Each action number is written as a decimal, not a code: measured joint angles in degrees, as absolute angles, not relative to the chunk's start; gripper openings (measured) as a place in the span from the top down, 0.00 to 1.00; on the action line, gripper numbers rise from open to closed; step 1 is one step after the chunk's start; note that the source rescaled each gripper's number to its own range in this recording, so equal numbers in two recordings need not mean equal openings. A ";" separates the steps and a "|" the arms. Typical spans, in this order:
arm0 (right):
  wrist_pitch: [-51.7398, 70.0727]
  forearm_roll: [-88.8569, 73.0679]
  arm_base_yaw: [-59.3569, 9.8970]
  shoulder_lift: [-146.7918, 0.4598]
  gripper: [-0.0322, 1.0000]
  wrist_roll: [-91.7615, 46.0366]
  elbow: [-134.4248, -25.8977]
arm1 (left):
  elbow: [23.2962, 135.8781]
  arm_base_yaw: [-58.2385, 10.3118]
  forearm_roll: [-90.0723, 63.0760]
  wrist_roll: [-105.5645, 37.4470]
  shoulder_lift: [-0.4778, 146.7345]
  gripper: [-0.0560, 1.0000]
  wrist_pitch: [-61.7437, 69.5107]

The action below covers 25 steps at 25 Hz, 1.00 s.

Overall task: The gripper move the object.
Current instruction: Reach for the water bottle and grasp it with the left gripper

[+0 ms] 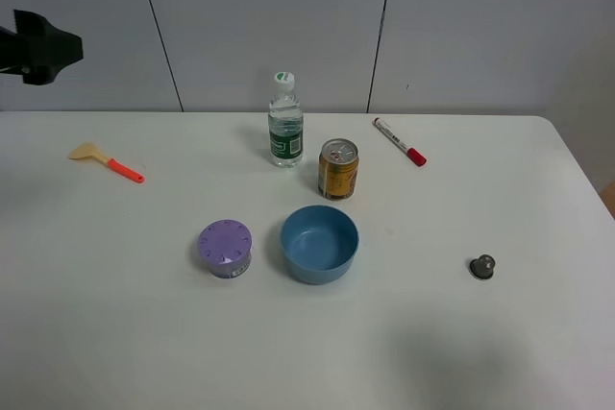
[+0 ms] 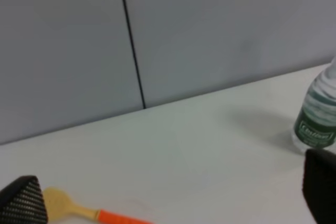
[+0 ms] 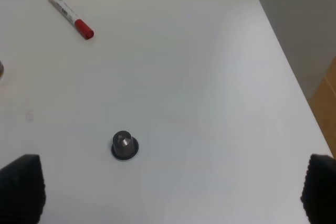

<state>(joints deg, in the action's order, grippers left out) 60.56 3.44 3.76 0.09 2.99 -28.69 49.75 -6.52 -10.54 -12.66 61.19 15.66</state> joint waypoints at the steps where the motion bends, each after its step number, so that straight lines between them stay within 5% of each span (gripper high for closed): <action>1: 60.56 3.44 3.76 0.09 0.00 2.99 -28.69 | 49.75 -7.86 -10.54 -12.66 63.10 0.00 13.24; 8: 60.56 3.44 3.76 0.09 0.00 2.99 -28.69 | 49.75 -12.84 -4.74 -12.85 75.56 0.00 -0.66; 25: 60.56 3.44 3.76 0.09 0.00 2.99 -28.69 | 42.80 -12.91 10.86 -7.43 95.89 0.00 -34.68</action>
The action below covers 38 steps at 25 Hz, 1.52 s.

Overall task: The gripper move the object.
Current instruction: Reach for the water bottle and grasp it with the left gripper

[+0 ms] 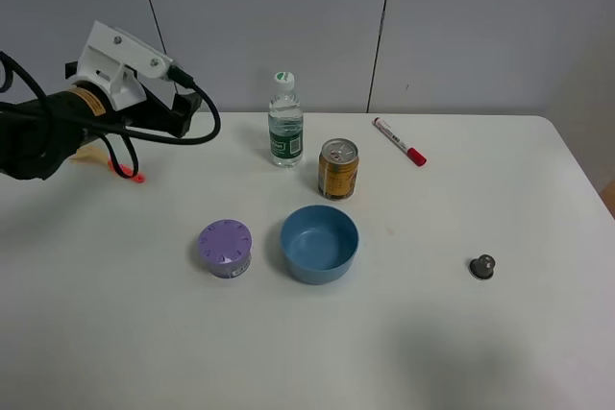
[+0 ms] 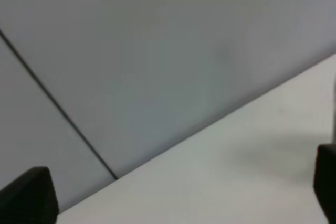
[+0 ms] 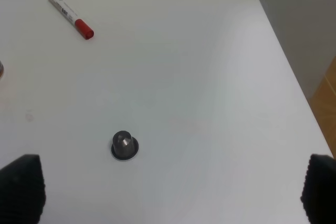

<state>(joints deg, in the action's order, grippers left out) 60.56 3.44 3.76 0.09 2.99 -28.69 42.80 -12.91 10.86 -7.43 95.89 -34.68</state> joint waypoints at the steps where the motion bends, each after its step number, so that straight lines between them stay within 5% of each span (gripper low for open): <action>1: 60.56 3.44 3.76 0.09 0.00 2.99 -28.69 | 42.38 -12.91 12.21 -7.43 96.69 0.00 -36.31; 38: 60.56 3.44 3.76 0.09 0.00 2.99 -28.69 | 48.04 -13.78 32.75 14.18 114.93 0.00 -57.27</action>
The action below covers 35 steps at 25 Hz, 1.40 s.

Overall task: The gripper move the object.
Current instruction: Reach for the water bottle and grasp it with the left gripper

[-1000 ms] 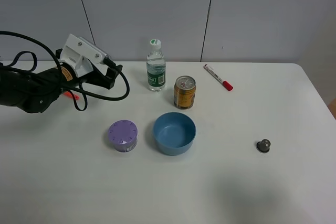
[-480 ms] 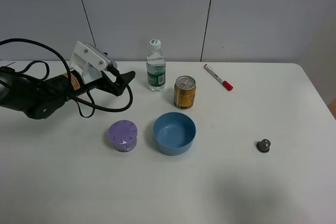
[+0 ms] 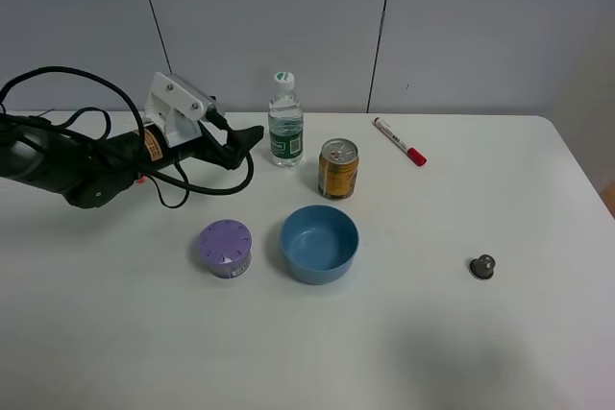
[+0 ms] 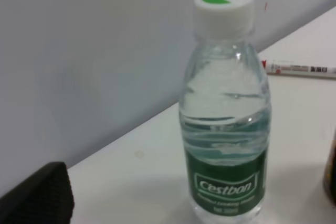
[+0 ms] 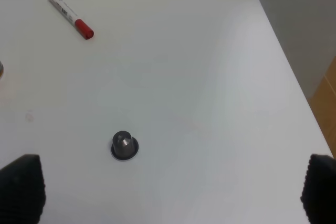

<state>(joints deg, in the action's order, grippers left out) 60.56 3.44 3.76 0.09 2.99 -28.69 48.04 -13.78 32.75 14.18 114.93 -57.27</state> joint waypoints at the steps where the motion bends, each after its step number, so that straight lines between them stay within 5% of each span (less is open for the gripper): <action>1: 60.56 3.44 3.76 0.09 0.00 2.99 -28.69 | 48.73 -14.23 32.75 14.31 115.48 0.00 -57.27; 35: 60.56 3.44 3.76 0.09 0.00 2.99 -28.69 | 71.57 -20.27 31.31 19.12 132.47 0.00 -55.10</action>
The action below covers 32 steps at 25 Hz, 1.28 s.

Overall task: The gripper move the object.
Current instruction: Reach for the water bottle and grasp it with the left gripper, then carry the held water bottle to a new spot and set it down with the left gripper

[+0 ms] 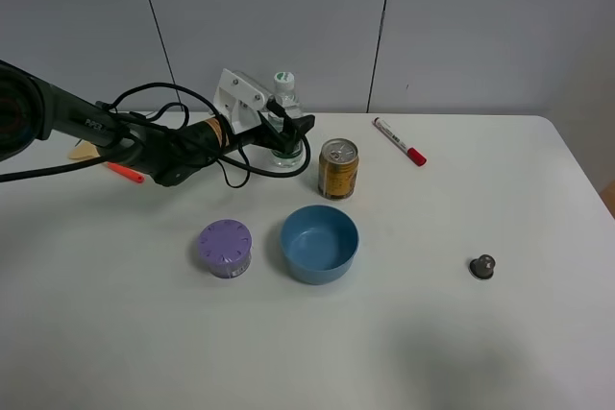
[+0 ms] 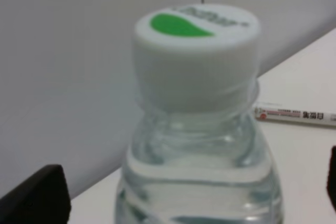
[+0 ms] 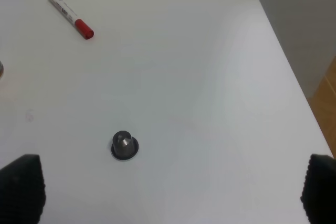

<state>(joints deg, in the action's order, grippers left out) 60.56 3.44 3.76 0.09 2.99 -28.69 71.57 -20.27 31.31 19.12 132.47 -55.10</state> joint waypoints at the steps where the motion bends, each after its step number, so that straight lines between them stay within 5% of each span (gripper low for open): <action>1: 60.56 3.44 3.76 0.09 0.00 2.99 -28.69 | 72.34 -20.46 31.31 19.12 133.00 0.00 -54.95; 15: 60.56 3.44 3.76 0.09 0.00 2.99 -28.69 | 78.30 -21.76 31.25 19.22 138.18 0.04 -52.46; 17: 60.56 3.44 3.76 0.09 0.00 2.99 -28.69 | 78.34 -21.76 31.08 19.35 138.18 0.27 -52.52; 20: 60.56 3.44 3.76 0.09 0.00 2.99 -28.69 | 78.40 -21.76 30.89 22.39 138.18 0.95 -52.51; 22: 60.56 3.44 3.76 0.09 0.00 2.99 -28.69 | 78.47 -21.76 30.71 25.67 138.18 0.88 -52.63; 32: 60.56 3.44 3.76 0.09 0.00 2.99 -28.69 | 78.29 -21.76 30.99 32.70 136.45 0.87 -50.33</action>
<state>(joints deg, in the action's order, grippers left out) 60.56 3.44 3.76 0.09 2.99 -28.69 78.29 -21.76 30.99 32.70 136.45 -50.33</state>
